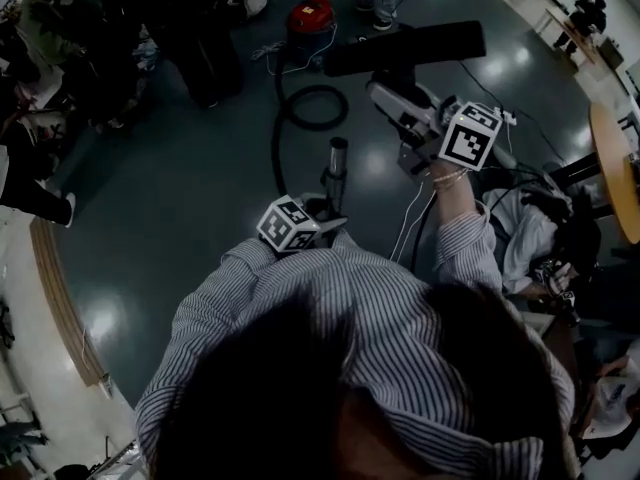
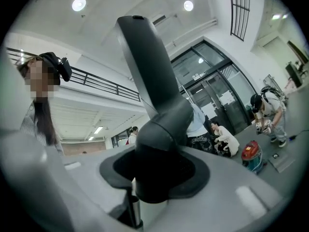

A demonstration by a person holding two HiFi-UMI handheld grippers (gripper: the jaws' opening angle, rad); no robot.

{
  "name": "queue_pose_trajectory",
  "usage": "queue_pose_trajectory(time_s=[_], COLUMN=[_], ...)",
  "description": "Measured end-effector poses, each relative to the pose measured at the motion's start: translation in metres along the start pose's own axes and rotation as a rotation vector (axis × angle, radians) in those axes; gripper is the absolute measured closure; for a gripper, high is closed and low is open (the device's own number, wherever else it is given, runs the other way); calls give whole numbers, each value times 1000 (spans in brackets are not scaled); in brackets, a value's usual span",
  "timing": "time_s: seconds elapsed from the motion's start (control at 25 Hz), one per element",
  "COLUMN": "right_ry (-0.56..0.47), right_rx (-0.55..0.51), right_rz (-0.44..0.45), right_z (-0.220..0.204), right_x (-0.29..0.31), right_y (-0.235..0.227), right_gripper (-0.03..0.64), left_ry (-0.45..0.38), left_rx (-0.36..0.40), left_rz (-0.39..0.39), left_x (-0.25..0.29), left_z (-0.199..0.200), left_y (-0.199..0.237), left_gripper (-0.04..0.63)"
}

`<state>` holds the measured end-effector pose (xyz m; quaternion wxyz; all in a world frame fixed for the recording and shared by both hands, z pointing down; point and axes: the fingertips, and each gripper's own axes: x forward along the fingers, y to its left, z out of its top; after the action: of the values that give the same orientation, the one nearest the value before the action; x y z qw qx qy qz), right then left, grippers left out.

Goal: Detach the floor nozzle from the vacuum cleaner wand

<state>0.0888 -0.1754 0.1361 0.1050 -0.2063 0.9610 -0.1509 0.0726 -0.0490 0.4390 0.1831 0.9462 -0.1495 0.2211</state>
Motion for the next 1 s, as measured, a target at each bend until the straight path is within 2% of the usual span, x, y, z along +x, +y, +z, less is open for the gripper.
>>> queue_pose_trajectory(time_s=[0.2,0.32,0.44,0.6,0.8,1.0], right_ry=[13,33,64,131,166,190], right_rx=[63,121,136,132,256,312], right_rz=[-6,-47,-82,-60,-53,-60], right_z=[-34,-54,-78,-124,-164,-185], right_x=[23,34,17,7,14,13], right_y=[3,-4,-14,-4,2,-4], right_gripper=[462,462,462,462,462,462], left_ry=[-50,-71,-117,-186,-274,-313], left_rx=[-40,-69,-99,-168,-229,-287], left_rz=[22,45,90,163,263,297], left_x=[-18,-31,-29,-43,-74,-83], left_z=[5,5,10,6,21,23], left_y=[8,18,21,31,56,61], left_gripper=[414,414,414,415,414,414])
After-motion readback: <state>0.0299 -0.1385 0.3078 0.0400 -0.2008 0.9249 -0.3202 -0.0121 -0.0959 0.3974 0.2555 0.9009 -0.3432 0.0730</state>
